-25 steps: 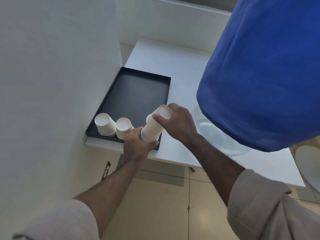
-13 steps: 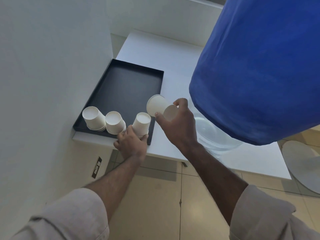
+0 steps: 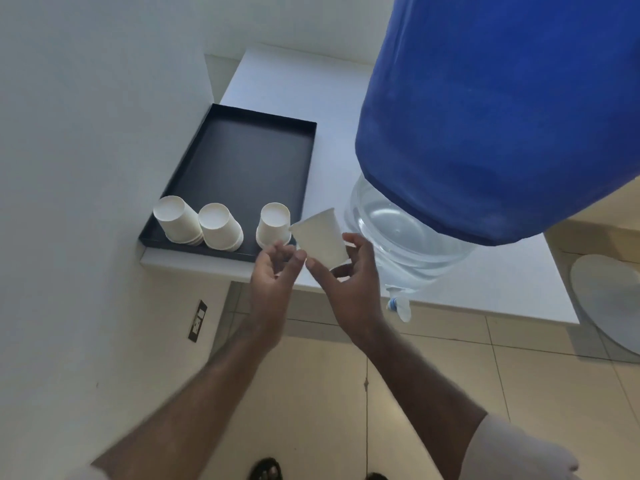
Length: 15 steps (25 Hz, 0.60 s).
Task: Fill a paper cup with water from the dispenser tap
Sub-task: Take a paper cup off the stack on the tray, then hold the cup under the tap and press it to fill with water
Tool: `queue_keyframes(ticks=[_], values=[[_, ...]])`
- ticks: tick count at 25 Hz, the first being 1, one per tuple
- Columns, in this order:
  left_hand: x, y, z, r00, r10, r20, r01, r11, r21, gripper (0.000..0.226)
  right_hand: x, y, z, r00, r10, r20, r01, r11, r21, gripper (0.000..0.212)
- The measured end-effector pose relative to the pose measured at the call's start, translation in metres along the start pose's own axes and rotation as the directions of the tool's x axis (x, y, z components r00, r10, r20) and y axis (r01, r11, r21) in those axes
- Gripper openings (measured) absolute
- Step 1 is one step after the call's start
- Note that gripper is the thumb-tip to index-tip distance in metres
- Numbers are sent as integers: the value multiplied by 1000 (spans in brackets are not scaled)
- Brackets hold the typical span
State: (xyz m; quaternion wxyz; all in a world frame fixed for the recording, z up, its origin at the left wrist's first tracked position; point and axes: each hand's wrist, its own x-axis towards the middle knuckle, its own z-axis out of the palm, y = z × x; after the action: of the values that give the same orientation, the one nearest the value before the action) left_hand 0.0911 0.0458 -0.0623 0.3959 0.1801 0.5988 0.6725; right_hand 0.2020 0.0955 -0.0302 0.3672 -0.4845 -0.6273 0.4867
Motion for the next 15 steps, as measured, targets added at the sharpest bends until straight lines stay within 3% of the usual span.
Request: queue_keyframes(ticks=[1, 3, 8, 11, 15], values=[[-10, 3, 1, 990, -35, 138, 45, 997, -70, 56, -8, 8, -3, 999, 15, 48, -17, 999, 49, 58], [-24, 5, 6, 966, -73, 249, 91, 994, -59, 65, -25, 24, -12, 991, 24, 130, -37, 994, 98, 55], [-53, -13, 21, 976, -97, 196, 78, 992, 101, 61, -50, 59, -48, 967, 61, 248, -72, 997, 39, 58], [-64, -41, 30, 991, -71, 114, 45, 976, 214, 64, -56, 83, -84, 991, 16, 135, 3, 990, -140, 49], [-74, -100, 52, 997, -67, 43, 47, 930, 363, 67, -53, 106, -135, 976, -216, 13, 197, 864, -463, 34]])
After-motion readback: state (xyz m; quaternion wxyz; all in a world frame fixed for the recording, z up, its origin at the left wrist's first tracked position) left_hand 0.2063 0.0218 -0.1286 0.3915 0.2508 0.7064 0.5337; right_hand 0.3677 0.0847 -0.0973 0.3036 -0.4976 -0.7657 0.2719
